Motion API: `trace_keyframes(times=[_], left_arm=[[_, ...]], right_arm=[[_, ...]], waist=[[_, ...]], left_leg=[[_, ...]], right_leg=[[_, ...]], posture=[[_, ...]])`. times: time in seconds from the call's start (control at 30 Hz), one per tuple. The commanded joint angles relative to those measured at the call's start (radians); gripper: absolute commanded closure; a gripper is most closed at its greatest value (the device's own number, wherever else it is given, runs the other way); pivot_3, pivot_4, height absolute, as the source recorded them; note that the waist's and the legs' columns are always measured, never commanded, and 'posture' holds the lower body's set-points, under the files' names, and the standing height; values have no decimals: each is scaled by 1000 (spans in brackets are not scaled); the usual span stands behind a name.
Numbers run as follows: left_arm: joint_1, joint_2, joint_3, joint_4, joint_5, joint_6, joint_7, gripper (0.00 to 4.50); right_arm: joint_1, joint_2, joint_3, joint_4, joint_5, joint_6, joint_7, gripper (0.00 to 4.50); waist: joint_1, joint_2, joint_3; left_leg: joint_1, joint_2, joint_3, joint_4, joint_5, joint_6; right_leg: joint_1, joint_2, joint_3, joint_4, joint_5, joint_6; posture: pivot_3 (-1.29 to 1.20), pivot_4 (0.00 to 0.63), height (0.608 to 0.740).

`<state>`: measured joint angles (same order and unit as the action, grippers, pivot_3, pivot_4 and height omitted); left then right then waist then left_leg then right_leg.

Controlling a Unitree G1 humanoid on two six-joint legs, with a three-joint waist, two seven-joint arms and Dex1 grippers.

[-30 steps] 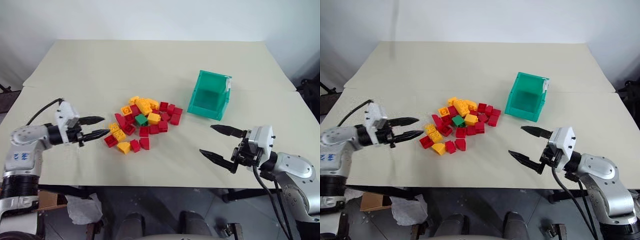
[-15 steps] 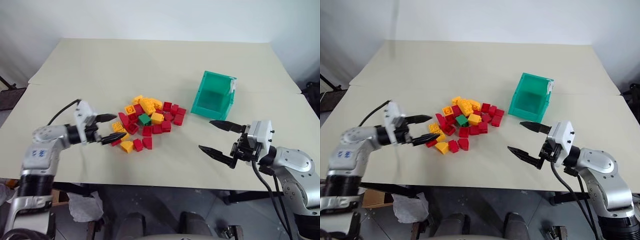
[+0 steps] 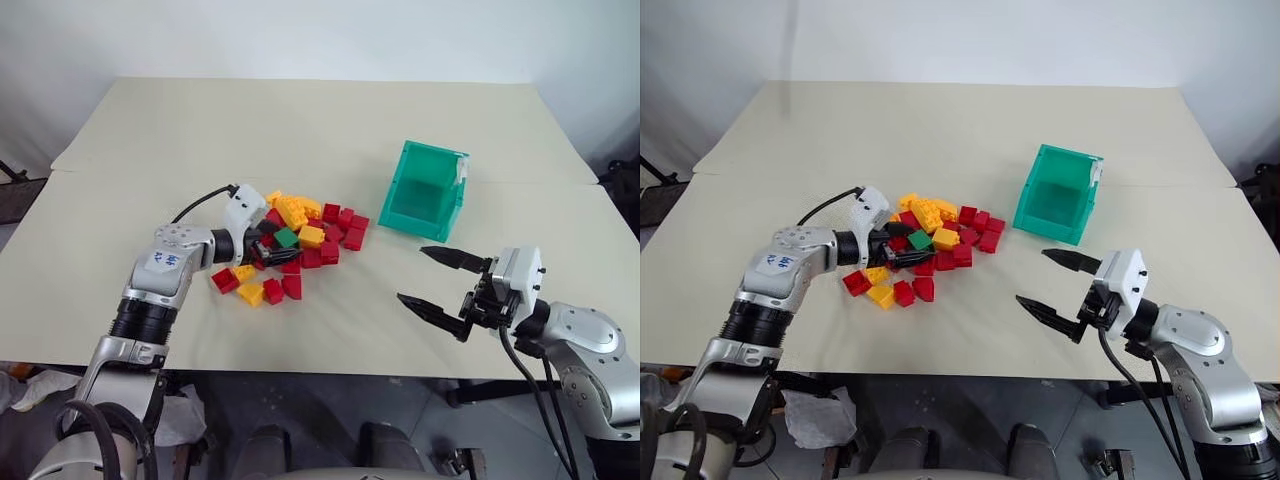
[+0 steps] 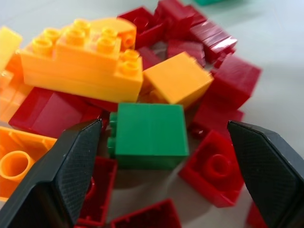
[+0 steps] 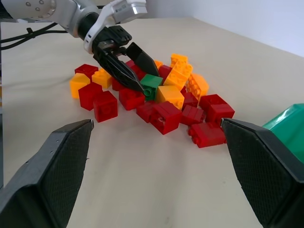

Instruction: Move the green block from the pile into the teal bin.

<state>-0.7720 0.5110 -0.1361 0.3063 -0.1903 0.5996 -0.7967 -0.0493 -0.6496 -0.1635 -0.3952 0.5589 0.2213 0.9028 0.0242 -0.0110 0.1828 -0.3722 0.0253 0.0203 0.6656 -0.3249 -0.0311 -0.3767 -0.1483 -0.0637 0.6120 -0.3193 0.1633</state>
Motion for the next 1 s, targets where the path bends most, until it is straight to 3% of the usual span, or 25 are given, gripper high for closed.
trace_keyframes(times=[0.03, 0.27, 0.53, 0.7, 0.83, 1.0], left_arm=[[-35, 5, -23, 58, 47, -25, -2, 430], [-69, -9, -28, 119, 69, -43, -18, 2349], [-126, 2, 4, 145, 54, -176, -112, 2360], [-213, 15, 32, 76, -53, -297, -357, 2360], [-241, -81, -72, 85, -16, -477, -470, 2360], [-286, -258, -173, 266, 82, -606, -429, 2360]], right_arm=[[21, 13, -22, -61, 6, -18, -22, 0], [36, 18, -17, -79, 5, -18, -37, 0], [31, 14, -21, -75, 6, -20, -43, 0], [73, -3, -82, -85, 7, -22, -56, 0], [131, -9, -145, -77, -4, -37, -59, 0], [209, -1, -198, -90, -16, -48, -76, 0]], waist=[[0, 0, 0], [-1, 0, 0], [0, 0, 0], [3, -1, 1], [12, -1, 1], [13, -2, 1]], left_leg=[[0, 0, 0, 0, 0, 0], [1, 0, 1, 0, 0, 0], [0, 0, 1, 0, 0, 0], [-1, 0, 1, 1, 0, 0], [-2, 0, 1, 1, 0, 0], [-1, 0, 2, 1, 0, 1]], right_leg=[[0, 0, 0, 0, 0, 0], [0, 0, 0, 0, 0, 0], [0, 0, 0, 0, 0, 0], [0, 0, 0, -1, 0, 0], [0, 0, -1, -2, 0, 1], [1, 0, -1, -3, 0, 1]], posture=[[0, 150, 740], [0, 150, 740], [0, 150, 740], [0, 150, 740], [0, 150, 740], [0, 150, 740]])
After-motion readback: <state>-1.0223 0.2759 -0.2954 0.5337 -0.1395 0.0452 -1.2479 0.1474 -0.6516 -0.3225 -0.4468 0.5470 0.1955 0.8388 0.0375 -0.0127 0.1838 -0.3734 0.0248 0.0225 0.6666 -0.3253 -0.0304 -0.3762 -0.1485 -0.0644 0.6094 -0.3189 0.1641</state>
